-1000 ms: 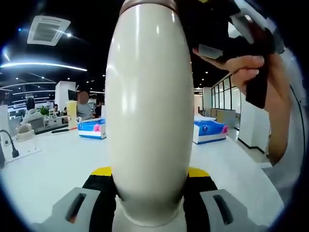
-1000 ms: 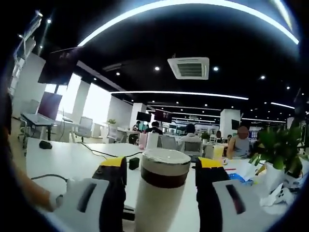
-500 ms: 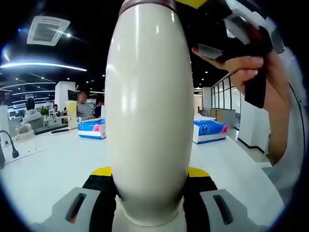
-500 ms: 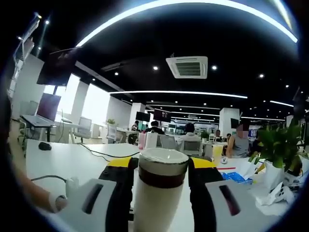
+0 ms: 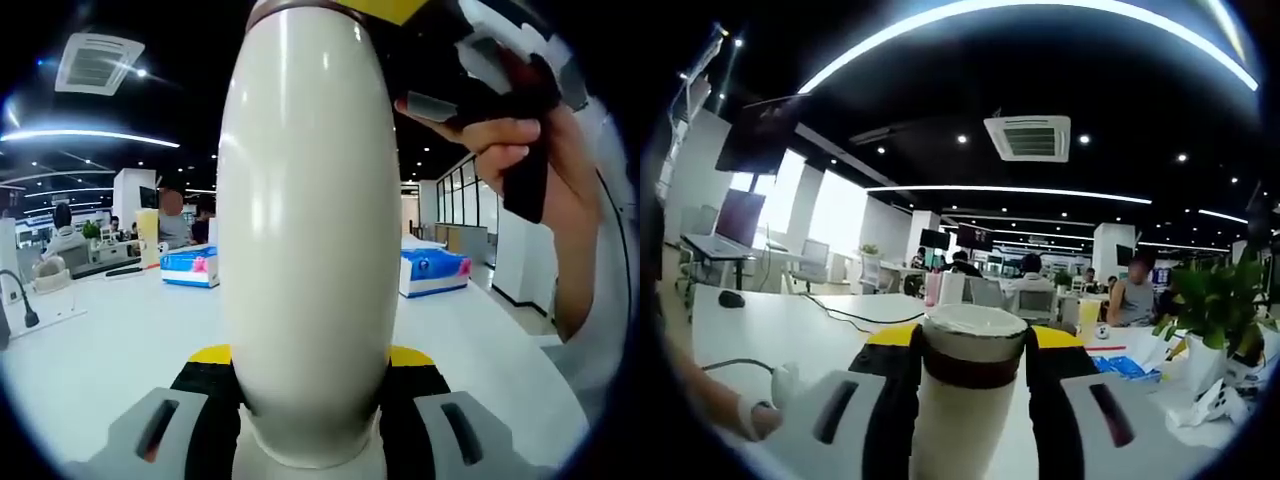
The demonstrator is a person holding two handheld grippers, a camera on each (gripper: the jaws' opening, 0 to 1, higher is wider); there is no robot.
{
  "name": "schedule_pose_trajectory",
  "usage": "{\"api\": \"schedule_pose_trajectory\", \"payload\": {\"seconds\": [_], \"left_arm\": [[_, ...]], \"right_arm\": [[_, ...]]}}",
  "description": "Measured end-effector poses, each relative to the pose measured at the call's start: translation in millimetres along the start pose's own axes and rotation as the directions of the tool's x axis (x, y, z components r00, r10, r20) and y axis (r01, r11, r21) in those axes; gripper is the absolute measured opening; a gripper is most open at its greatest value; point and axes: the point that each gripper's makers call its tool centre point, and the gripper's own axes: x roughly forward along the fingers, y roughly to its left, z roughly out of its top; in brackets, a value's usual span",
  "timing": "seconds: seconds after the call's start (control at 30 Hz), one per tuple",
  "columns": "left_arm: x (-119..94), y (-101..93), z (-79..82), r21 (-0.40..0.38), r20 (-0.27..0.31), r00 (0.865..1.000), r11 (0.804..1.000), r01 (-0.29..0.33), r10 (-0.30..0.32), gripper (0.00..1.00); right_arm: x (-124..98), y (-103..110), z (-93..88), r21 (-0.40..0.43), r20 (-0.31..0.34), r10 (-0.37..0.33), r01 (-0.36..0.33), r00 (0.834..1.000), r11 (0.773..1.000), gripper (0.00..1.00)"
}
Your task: Grasp the water cup twist off the cup lid place the cup lid on the table
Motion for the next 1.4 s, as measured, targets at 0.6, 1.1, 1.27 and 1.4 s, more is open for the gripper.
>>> {"api": "schedule_pose_trajectory", "payload": {"seconds": [0.6, 1.1, 1.27, 1.4], "left_arm": [[-0.3, -0.1, -0.3, 0.000, -0.001, 1.000, 1.000, -0.001, 0.001, 0.55], [-0.3, -0.1, -0.2, 0.001, -0.001, 1.000, 1.000, -0.002, 0.002, 0.55], [-0.2, -0.1, 0.0, 0.000, -0.001, 1.000, 1.000, -0.002, 0.002, 0.55], [-0.1, -0.2, 0.2, 0.001, -0.001, 1.000, 1.000, -0.002, 0.002, 0.55]], "right_arm": [[0.6, 1.3, -0.3, 0.016, 0.004, 0.103, -0.103, 0.995, 0.995, 0.43], [0.6, 2.5, -0.9, 0.023, 0.011, 0.155, -0.156, 0.988, 0.988, 0.43], [1.2, 1.5, -1.2, 0.035, 0.017, 0.186, -0.186, 0.982, 0.982, 0.43], [0.9, 1.9, -1.0, 0.041, 0.022, 0.211, -0.212, 0.977, 0.976, 0.43]]}}
